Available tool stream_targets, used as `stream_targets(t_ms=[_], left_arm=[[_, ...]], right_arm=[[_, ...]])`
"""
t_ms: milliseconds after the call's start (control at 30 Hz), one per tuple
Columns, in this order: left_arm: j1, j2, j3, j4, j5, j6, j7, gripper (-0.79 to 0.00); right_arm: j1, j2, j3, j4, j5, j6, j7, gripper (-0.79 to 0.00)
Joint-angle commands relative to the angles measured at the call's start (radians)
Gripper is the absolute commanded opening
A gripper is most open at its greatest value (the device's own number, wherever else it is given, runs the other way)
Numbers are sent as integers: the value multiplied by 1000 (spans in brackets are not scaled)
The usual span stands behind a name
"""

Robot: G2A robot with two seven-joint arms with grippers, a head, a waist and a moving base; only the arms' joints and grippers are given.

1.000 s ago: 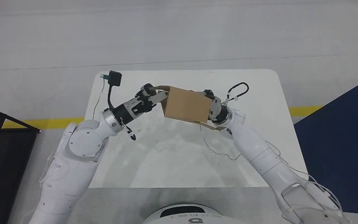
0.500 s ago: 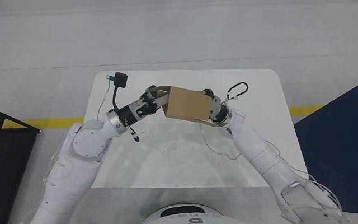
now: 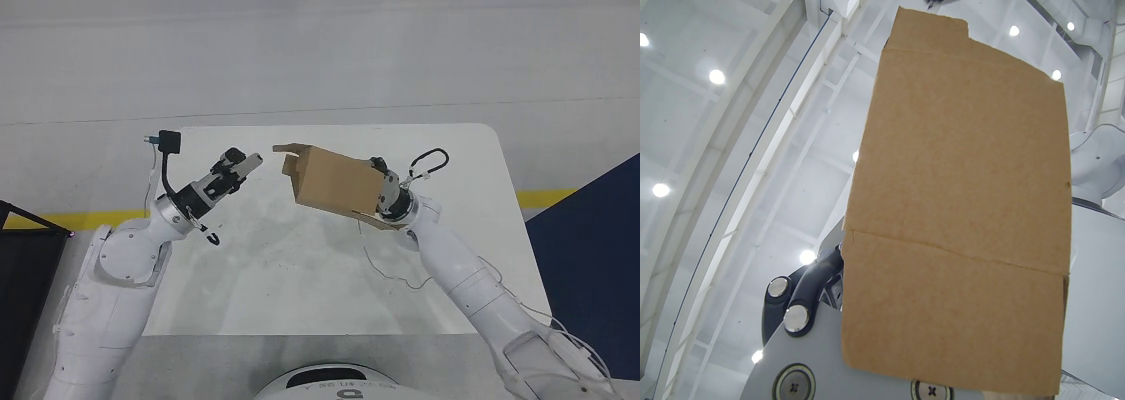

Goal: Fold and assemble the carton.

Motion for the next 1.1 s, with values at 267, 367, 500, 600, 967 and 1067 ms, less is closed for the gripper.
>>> stream_targets(t_ms=[267, 367, 500, 600, 967, 1067], left_arm=[[-62, -13, 113, 46, 58, 22, -8, 0], [-69, -16, 134, 38, 63, 23, -6, 0], [-78, -19, 159, 24, 70, 21, -4, 0], [-83, -21, 170, 12, 72, 17, -3, 0], [-84, -22, 171, 13, 71, 19, 4, 0], [-75, -19, 146, 23, 58, 12, 7, 0]], right_arm=[[-21, -5, 27, -20, -8, 25, -28, -785], [-23, -8, 30, -19, -11, 30, -36, -785], [-25, -12, 34, -18, -18, 32, -48, -785], [-26, -14, 37, -15, -25, 33, -59, -785], [-35, -21, 53, -17, -40, 41, -65, -785], [-39, -21, 64, -20, -44, 43, -64, -785]])
